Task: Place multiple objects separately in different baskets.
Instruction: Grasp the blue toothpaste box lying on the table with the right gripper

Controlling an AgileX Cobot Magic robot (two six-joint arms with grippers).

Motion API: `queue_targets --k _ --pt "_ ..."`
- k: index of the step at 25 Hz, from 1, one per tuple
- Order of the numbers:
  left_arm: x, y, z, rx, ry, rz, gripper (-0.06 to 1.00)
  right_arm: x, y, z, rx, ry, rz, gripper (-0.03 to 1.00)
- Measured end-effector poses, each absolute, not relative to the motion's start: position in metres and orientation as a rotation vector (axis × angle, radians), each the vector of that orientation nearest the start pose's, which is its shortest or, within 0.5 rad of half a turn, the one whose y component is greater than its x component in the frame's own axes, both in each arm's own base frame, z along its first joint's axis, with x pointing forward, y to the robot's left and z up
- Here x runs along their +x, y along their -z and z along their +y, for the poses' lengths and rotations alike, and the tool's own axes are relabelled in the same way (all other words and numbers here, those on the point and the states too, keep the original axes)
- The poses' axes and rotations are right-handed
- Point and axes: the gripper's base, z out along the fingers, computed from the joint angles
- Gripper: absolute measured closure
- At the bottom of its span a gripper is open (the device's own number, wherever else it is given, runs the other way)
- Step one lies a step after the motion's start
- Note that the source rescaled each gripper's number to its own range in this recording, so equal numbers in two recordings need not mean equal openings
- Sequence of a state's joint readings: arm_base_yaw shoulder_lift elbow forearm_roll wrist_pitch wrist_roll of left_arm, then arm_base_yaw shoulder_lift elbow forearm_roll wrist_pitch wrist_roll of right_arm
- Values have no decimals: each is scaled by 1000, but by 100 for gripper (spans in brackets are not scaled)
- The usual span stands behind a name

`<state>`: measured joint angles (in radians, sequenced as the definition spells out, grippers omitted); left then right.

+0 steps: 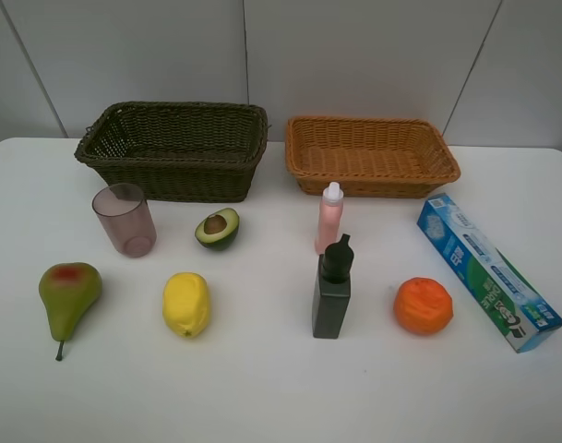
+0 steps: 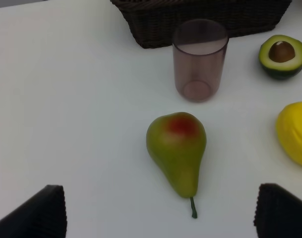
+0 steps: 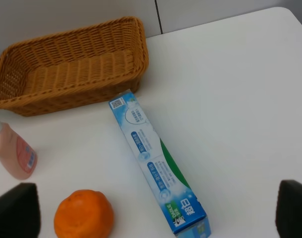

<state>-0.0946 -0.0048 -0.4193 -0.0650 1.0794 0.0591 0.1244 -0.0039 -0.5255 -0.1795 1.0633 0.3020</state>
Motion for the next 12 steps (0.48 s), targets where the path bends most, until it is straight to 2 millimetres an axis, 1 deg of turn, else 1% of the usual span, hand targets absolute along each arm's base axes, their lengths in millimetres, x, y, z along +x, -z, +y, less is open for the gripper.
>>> queue_targets --k 12 --pt "1 -253 -5 165 100 2132 -6 -8 -285 -15 189 -59 1996 -3"
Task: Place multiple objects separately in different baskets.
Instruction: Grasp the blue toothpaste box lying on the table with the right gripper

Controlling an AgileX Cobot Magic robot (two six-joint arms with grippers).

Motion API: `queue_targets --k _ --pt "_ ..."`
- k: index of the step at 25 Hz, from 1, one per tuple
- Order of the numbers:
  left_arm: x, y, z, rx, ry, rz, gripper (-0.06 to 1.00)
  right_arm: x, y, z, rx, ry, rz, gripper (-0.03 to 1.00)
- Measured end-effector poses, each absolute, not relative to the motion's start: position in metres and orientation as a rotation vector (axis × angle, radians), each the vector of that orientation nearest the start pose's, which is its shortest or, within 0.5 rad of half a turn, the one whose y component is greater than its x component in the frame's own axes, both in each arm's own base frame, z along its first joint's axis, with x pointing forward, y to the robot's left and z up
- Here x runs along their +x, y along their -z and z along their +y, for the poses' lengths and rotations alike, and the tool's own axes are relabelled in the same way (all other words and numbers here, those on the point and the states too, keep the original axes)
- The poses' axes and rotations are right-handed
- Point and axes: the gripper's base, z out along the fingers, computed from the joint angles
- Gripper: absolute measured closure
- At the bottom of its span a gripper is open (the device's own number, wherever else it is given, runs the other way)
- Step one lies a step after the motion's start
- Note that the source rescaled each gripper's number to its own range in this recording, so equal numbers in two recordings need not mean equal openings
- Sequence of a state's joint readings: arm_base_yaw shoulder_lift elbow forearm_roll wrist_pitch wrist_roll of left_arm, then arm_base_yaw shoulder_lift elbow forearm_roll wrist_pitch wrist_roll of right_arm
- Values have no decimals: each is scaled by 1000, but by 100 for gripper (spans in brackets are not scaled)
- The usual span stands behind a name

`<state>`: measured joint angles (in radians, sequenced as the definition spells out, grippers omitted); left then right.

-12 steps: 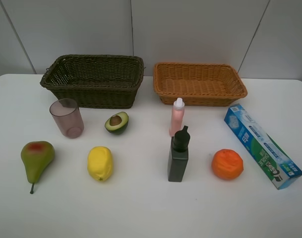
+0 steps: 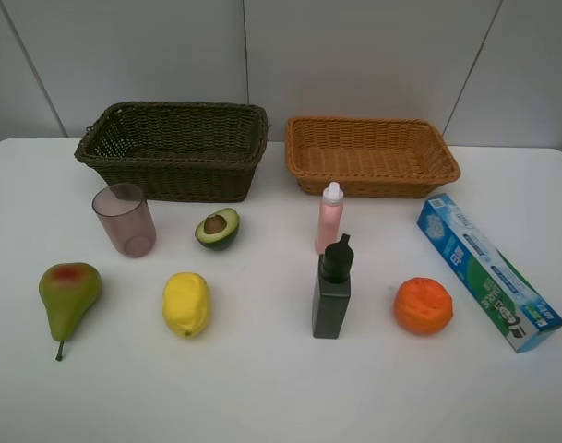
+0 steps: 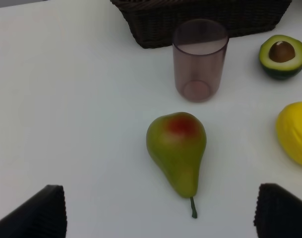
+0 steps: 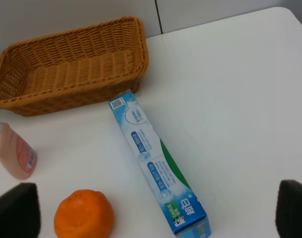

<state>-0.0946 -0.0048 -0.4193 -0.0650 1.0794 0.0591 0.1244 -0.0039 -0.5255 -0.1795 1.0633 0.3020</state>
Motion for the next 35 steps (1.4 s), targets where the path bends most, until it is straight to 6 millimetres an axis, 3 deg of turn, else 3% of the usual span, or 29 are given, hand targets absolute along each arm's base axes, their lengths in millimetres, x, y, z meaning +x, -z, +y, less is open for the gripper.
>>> queue_targets --k 27,30,35 --pt "1 -253 -5 165 100 2132 -6 -8 -287 -13 189 -93 1994 -3" --pt "1 -253 -5 165 100 2132 -6 -6 -298 -13 179 -90 1999 -3" --pt "1 -253 -5 165 100 2132 -6 22 -322 -8 108 -45 2074 -3"
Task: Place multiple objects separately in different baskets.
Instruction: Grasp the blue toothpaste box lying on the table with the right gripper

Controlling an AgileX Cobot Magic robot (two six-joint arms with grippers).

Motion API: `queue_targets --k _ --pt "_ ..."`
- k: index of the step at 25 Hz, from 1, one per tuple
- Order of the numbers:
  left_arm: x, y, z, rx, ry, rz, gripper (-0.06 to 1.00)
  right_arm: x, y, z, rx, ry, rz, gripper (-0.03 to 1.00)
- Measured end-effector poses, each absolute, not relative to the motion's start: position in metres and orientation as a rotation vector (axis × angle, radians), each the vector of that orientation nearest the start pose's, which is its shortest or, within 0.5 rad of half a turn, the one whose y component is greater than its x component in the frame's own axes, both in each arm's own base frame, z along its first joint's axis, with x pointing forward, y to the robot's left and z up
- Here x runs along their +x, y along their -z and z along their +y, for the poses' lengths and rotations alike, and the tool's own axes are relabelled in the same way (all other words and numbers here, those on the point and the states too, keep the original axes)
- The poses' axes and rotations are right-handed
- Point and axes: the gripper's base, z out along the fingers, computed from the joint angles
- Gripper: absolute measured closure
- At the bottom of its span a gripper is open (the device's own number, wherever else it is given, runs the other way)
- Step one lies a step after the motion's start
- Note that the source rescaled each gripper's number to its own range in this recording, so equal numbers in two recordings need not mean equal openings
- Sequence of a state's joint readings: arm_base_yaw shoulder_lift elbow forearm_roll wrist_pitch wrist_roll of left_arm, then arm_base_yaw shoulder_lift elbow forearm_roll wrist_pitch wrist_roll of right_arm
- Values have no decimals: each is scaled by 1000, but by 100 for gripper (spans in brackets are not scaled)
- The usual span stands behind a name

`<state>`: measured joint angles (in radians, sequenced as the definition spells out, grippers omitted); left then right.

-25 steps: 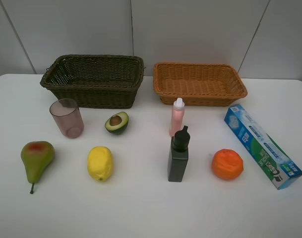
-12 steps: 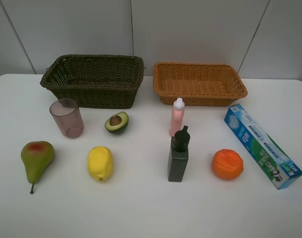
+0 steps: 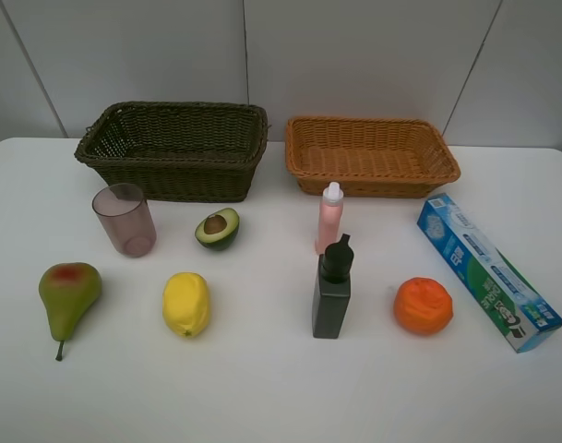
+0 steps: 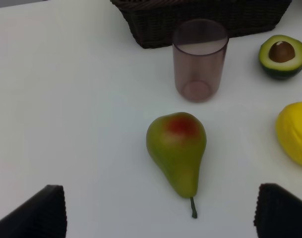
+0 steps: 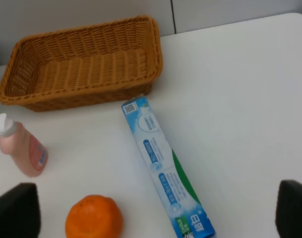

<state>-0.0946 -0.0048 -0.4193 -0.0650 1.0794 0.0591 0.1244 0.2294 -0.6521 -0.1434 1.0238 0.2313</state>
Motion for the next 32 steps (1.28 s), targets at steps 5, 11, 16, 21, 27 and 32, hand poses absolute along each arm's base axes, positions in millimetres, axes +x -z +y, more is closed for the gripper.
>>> queue_targets --k 5,11,16,21,27,32 --pt "1 -253 -5 165 100 2132 -6 68 -341 -2 -12 31 2193 -3" --pt "1 -253 -5 165 100 2132 -6 133 -330 6 -190 114 2369 -3" --pt "1 -253 -5 165 100 2132 -6 180 -301 10 -293 187 2490 -3" --pt "1 -253 -5 165 100 2132 -6 219 -266 14 -465 241 2581 -3" --pt "1 -253 -5 165 100 2132 -6 249 -231 20 -719 268 2590 -3" --pt "1 -253 -5 165 100 2132 -6 266 -204 23 -811 261 2612 -3"
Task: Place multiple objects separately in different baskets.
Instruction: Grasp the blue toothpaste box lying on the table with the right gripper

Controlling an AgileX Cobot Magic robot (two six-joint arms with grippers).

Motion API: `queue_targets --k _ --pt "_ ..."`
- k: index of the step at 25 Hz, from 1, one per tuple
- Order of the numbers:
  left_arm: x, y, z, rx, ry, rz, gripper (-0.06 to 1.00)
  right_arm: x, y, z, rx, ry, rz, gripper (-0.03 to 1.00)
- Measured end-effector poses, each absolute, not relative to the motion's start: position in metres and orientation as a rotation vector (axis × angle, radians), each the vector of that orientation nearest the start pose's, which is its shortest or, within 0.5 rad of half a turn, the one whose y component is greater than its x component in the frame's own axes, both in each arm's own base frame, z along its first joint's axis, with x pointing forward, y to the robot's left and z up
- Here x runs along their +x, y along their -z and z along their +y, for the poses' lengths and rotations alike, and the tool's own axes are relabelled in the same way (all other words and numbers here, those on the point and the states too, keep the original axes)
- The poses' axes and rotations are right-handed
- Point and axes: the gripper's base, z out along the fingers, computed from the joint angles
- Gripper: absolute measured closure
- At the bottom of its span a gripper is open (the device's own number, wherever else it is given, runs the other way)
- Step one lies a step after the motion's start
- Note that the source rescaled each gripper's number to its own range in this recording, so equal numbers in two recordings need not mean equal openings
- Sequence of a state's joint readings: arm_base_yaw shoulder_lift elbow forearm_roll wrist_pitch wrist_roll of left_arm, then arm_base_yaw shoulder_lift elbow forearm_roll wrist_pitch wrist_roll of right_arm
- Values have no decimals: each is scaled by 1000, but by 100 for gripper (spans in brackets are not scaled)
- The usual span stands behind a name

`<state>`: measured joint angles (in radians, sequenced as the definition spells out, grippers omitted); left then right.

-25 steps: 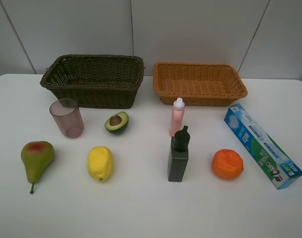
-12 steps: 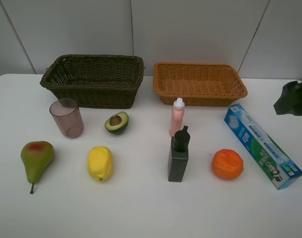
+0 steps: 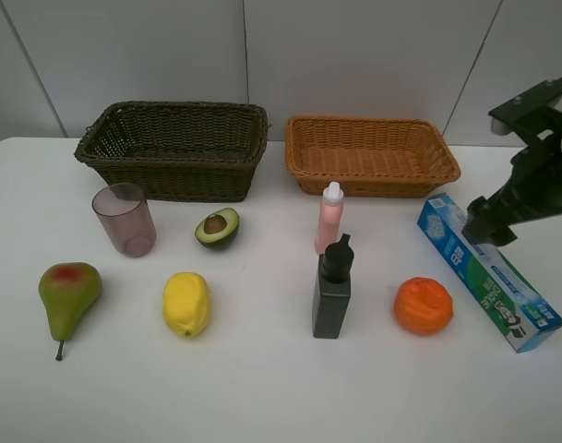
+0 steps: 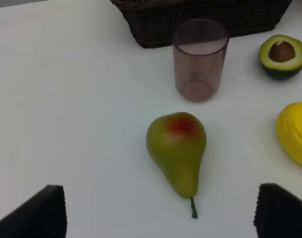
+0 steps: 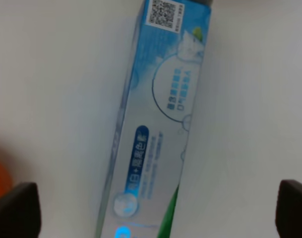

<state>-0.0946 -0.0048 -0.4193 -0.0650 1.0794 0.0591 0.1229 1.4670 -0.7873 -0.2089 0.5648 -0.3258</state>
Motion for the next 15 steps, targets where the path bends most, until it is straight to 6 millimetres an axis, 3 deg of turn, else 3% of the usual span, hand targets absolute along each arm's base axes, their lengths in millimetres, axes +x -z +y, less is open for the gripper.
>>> queue_targets --k 15 --pt "1 -253 -5 165 100 2132 -6 304 -149 28 -785 167 2764 -3"
